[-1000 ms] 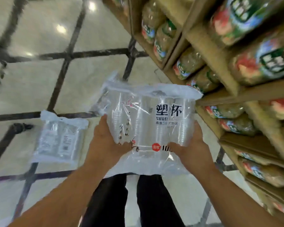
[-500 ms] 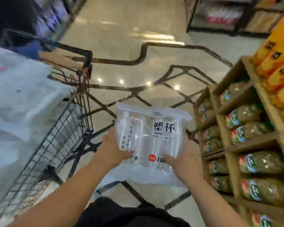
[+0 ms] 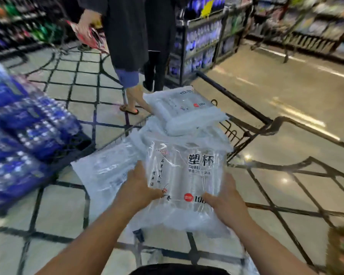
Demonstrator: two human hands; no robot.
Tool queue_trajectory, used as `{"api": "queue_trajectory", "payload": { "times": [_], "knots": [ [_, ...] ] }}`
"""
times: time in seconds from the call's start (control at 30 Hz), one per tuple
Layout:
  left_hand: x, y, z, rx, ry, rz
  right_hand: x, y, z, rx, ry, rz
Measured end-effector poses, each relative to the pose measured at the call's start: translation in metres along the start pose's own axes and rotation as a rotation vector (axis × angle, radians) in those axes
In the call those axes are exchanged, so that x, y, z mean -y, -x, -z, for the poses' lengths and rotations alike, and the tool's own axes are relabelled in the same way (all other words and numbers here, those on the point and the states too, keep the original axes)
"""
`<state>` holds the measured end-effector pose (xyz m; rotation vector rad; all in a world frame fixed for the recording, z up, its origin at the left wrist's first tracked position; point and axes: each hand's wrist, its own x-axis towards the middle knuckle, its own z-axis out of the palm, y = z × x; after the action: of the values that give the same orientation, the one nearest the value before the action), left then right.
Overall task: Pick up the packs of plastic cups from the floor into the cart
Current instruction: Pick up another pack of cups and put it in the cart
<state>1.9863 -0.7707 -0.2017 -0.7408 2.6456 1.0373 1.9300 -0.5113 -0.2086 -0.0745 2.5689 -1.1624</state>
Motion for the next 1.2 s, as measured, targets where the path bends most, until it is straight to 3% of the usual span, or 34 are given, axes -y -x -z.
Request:
{"api": "queue_trajectory", "payload": {
  "times": [0.23,0.37,0.53,0.7,0.87,1.0,1.2],
  "knots": [
    [0.094,-0.035,0.093,-0.097,0.025,0.197,0.099,-0.055,-0.103,0.208,0.090,0.014],
    [0.120,-0.063,0.121,-0.115,0.046,0.186,0.128,-0.085,-0.136,0.259,0.067,-0.054],
    [0.126,-0.102,0.121,-0.043,0.036,0.139,0.132,-0.104,-0.147,0.278,0.004,-0.190],
    [0.131,-0.120,0.105,0.034,0.046,0.206,0.128,-0.105,-0.153,0.234,-0.071,-0.172],
    [0.121,-0.131,0.105,0.006,-0.148,0.215,0.124,-0.109,-0.151,0.216,0.121,-0.140],
    [0.071,-0.130,0.094,-0.081,-0.519,-0.018,0.121,-0.114,-0.131,0.221,0.344,-0.079],
    [-0.020,-0.126,0.037,0.049,-0.388,-0.344,0.065,-0.097,-0.055,0.014,0.322,-0.168]
  ]
}}
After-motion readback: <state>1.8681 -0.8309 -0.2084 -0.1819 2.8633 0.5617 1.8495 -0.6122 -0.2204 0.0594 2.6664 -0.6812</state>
